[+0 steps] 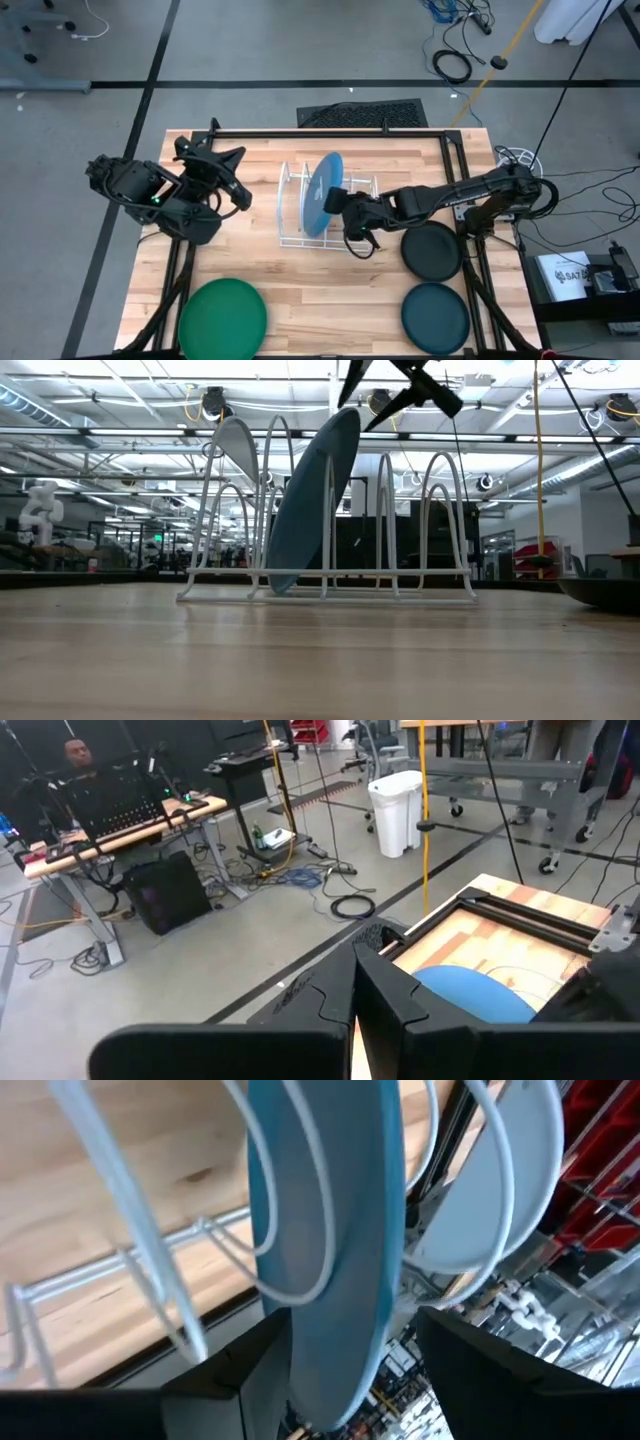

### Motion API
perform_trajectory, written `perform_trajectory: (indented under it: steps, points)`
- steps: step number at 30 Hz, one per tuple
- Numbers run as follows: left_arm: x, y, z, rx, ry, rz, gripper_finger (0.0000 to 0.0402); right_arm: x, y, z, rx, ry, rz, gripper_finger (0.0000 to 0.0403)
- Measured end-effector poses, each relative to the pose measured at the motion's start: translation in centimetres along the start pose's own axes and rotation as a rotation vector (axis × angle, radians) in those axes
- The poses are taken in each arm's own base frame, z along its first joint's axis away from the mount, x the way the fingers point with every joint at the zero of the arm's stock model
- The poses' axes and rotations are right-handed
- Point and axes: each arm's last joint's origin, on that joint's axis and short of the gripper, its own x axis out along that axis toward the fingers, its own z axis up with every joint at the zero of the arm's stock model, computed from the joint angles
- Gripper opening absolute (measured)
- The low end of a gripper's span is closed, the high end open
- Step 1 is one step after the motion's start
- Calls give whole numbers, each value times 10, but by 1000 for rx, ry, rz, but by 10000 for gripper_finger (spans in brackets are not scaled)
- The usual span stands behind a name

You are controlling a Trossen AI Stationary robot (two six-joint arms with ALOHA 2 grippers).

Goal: Sort dishes
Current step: Put the green plate in the dish rack

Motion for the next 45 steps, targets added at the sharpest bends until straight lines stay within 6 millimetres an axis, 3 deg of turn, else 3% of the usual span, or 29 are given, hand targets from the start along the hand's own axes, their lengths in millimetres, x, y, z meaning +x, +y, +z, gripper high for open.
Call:
perform_trajectory:
  steps: [14,21,25,32,35,39,45]
  points:
    - [2,-6,-4,197,134,-137,14,-73,1,-25,278,-73,-123,208]
    - [23,-32,-23,279,417,-293,18,-97,3,-29,456,-141,-158,208]
    - [44,-63,-46,361,674,-420,48,-109,7,-34,459,-162,-170,208]
    - [77,-102,-103,502,1056,-522,144,-127,11,-44,499,-190,-201,208]
    - [83,-104,-132,547,1209,-527,172,-135,16,-47,527,-206,-192,208]
    - [86,-97,-172,607,1364,-482,182,-144,25,-52,553,-214,-160,208]
    - [84,-87,-202,487,1391,-614,183,-151,34,-58,609,-218,-121,208]
